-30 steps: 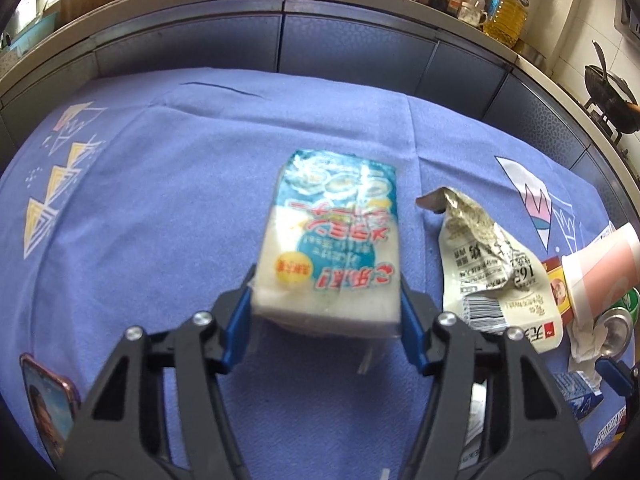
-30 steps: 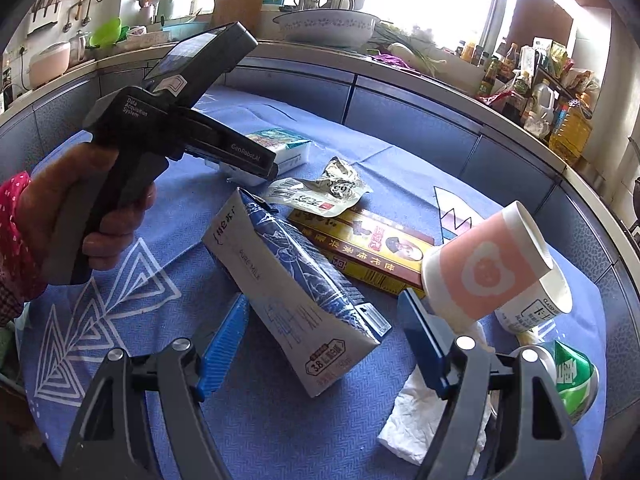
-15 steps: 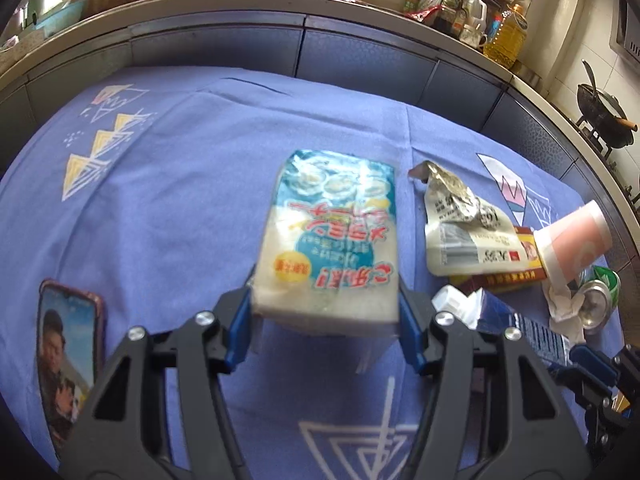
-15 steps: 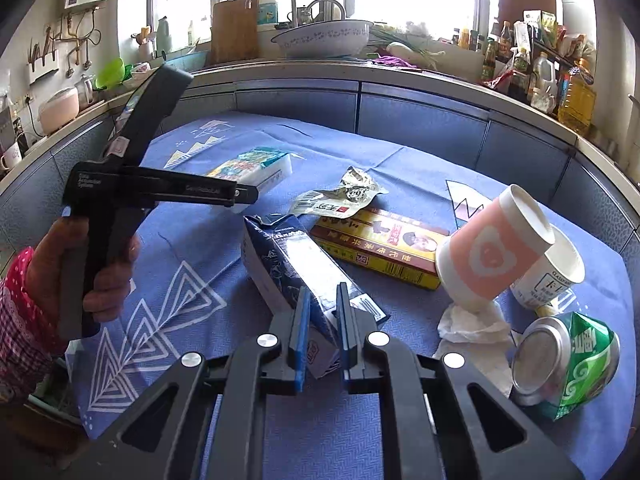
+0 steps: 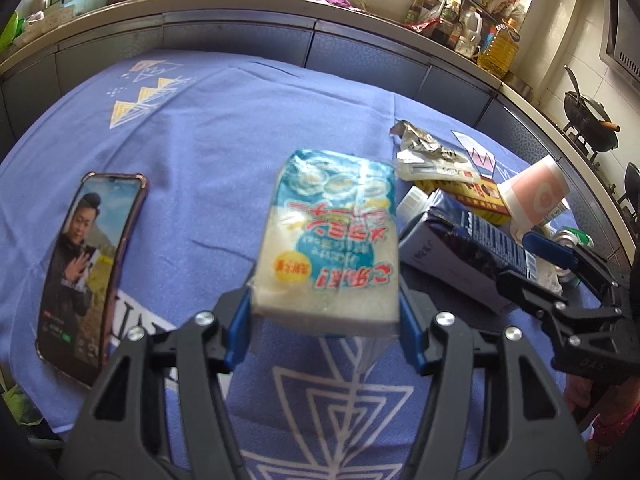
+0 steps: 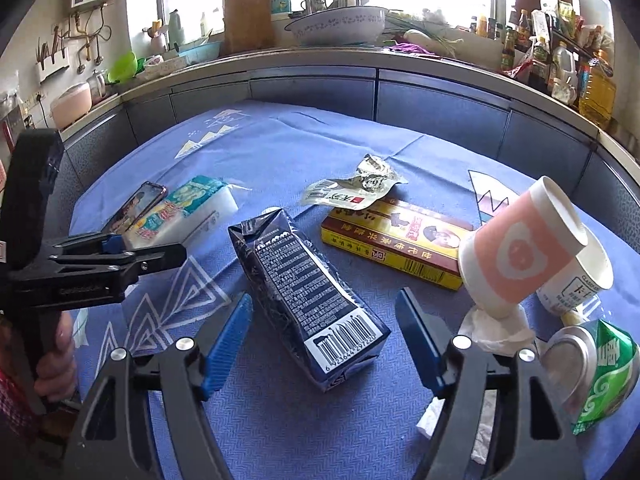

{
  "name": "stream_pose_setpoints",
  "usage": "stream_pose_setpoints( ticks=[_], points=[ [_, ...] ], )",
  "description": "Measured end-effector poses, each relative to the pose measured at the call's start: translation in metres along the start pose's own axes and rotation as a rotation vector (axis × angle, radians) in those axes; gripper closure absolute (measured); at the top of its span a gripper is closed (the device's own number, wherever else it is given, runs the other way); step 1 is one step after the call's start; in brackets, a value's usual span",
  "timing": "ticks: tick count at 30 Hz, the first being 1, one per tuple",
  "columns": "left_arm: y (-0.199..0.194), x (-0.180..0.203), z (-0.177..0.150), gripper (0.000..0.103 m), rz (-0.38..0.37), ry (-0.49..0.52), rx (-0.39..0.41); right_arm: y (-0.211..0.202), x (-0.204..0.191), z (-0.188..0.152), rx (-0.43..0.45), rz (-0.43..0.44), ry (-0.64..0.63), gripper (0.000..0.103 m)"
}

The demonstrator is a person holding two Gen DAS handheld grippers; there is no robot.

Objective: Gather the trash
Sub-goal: 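Close the right tool on the milk carton while the left tool holds the tissue pack, then carry the tissue pack and milk carton in both tools to the beige bin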

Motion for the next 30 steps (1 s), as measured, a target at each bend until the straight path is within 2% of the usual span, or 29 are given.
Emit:
stream_pose_setpoints(
  ticks=[1, 3, 4, 6, 8, 11, 16, 18, 24, 30],
  points=[
    [-0.002, 0.0, 0.0, 0.045, 0.002, 0.002, 0.002, 0.005, 0.0, -0.002, -0.018, -0.004, -0.005, 0.03],
    [-0.005, 0.001, -0.002, 0.045, 0.006, 0.006, 0.004, 0.01, 0.001, -0.007, -0.045, -0.006, 0.008, 0.038],
    [-0.006, 0.002, -0.003, 0.045, 0.007, 0.007, 0.004, 0.008, 0.001, -0.009, -0.039, -0.008, 0.016, 0.04],
    [-0.01, 0.005, -0.006, 0.045, 0.004, 0.009, 0.004, -0.001, -0.001, -0.014, -0.027, 0.002, 0.039, 0.05],
    [-0.016, 0.012, -0.009, 0.045, -0.005, 0.022, 0.007, -0.016, -0.002, -0.021, 0.009, 0.033, 0.089, 0.054],
    [-0.026, 0.03, -0.015, 0.045, -0.033, 0.059, 0.018, -0.044, 0.0, -0.038, 0.06, 0.053, 0.175, 0.056],
    [-0.051, 0.074, -0.026, 0.045, -0.103, 0.13, 0.049, -0.098, 0.006, -0.074, 0.153, 0.16, 0.338, 0.056],
    [-0.06, 0.093, -0.031, 0.045, -0.132, 0.159, 0.059, -0.115, 0.011, -0.089, 0.175, 0.173, 0.386, 0.056],
    [-0.079, 0.158, -0.041, 0.045, -0.207, 0.277, 0.074, -0.172, 0.036, -0.126, 0.305, 0.094, 0.483, 0.056],
    [-0.098, 0.25, -0.051, 0.045, -0.306, 0.443, 0.097, -0.233, 0.074, -0.155, 0.474, -0.042, 0.56, 0.056]
  ],
)
Point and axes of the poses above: each gripper's, at about its wrist camera, not at the fingertips, and y roughly the way its jaws point, x to its right, z to its top, the point moved 6 cm from there along y, roughly the way its jaws point, and after that the axes turned 14 degrees about z, right-handed, at the moved point
